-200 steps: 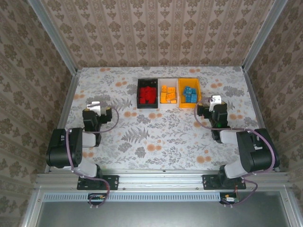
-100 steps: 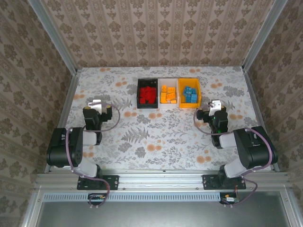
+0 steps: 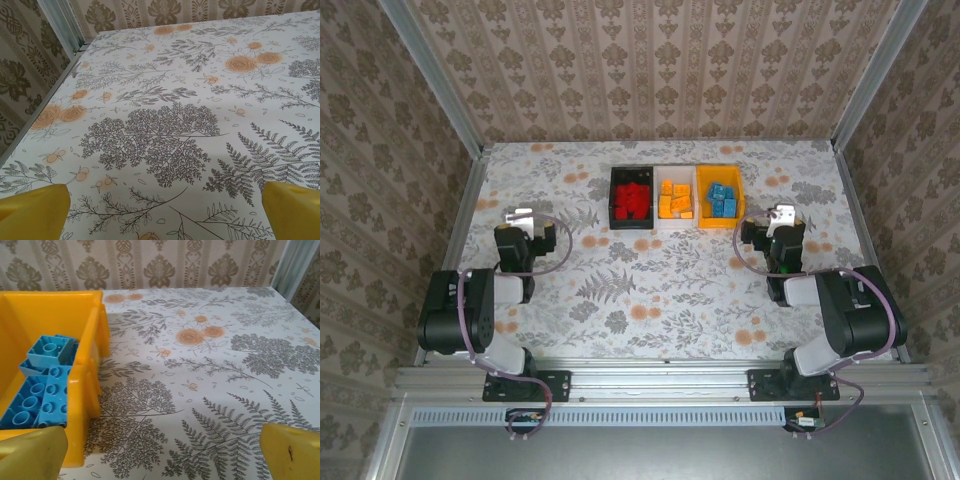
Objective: Sort the legos into containers by color
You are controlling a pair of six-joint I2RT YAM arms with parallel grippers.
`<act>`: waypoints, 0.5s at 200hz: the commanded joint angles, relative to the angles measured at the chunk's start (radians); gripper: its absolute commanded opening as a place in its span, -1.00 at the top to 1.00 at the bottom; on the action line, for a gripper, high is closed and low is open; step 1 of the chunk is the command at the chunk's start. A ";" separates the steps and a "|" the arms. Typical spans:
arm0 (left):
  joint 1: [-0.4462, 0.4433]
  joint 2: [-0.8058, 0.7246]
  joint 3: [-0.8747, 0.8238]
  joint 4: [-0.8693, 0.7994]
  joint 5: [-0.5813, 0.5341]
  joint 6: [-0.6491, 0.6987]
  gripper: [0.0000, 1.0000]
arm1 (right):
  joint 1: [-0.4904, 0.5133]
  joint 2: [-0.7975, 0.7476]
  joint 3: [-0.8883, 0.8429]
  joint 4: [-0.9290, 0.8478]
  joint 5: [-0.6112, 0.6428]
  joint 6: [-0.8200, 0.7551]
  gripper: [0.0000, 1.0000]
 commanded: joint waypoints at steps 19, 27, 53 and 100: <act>0.004 0.002 0.010 -0.009 0.003 -0.013 -1.00 | -0.015 0.011 0.037 -0.062 -0.081 -0.007 -1.00; 0.004 0.002 0.010 -0.008 0.003 -0.013 -1.00 | -0.022 0.011 0.041 -0.072 -0.154 -0.026 -1.00; 0.003 0.002 0.010 -0.008 0.002 -0.013 -0.99 | -0.046 0.011 0.046 -0.082 -0.203 -0.013 -1.00; 0.004 0.003 0.010 -0.008 0.002 -0.013 -1.00 | -0.046 0.010 0.044 -0.081 -0.203 -0.015 -1.00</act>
